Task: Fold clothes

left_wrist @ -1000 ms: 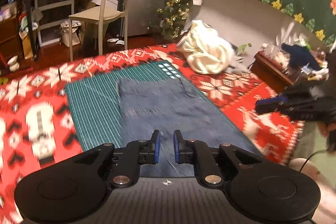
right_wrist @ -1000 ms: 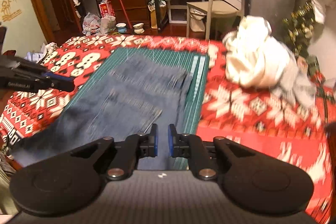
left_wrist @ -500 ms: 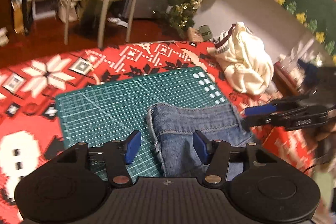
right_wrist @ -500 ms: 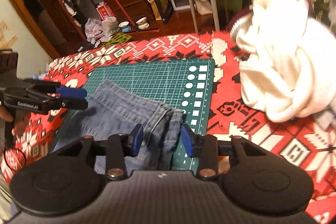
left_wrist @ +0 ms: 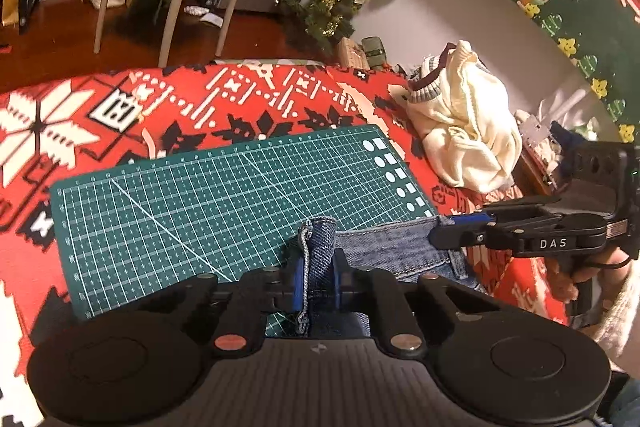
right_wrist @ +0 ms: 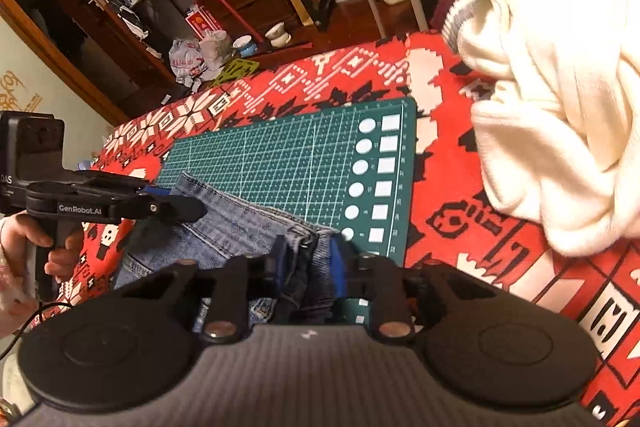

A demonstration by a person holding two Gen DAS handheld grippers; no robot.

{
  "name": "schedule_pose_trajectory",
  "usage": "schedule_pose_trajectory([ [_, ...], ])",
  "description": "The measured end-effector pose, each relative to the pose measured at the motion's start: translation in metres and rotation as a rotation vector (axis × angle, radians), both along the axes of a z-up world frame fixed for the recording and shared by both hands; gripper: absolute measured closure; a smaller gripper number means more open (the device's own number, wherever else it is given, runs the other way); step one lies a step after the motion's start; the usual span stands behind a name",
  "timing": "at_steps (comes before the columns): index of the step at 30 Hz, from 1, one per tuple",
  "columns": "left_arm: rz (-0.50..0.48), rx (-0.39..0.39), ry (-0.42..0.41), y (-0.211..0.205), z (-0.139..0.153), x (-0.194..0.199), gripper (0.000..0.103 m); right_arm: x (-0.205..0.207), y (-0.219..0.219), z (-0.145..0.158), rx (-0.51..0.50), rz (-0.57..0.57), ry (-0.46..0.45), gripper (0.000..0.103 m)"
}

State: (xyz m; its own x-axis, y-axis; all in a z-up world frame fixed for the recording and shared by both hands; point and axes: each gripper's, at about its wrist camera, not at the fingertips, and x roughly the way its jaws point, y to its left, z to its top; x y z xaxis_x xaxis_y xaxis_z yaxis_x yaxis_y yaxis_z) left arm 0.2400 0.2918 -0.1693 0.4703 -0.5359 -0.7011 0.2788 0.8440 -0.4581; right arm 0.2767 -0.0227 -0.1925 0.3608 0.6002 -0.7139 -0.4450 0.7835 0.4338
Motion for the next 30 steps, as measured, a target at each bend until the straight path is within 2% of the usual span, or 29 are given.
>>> schedule_pose_trajectory([
  [4,0.041,0.011,-0.031,0.004,0.011,0.008,0.091,0.002,0.010,0.013,-0.036,-0.009,-0.062,0.087],
  [9,0.090,0.001,-0.114,0.010,0.049,0.018,0.091,0.017,0.019,0.046,-0.022,-0.061,-0.135,0.087],
  [14,0.024,-0.034,-0.198,0.014,0.092,-0.015,0.091,-0.011,0.010,0.089,0.009,-0.021,-0.227,0.087],
  [17,-0.039,-0.031,-0.242,0.014,0.111,-0.056,0.091,-0.050,0.003,0.112,0.019,0.030,-0.272,0.086],
  [22,-0.136,0.022,-0.293,0.005,0.120,-0.134,0.090,-0.135,-0.001,0.130,-0.005,0.118,-0.349,0.086],
  [26,-0.221,0.116,-0.321,-0.011,0.109,-0.195,0.085,-0.206,-0.005,0.123,-0.062,0.198,-0.394,0.085],
  [30,-0.276,0.206,-0.299,-0.026,0.077,-0.237,0.080,-0.265,-0.003,0.094,-0.150,0.274,-0.395,0.082],
])
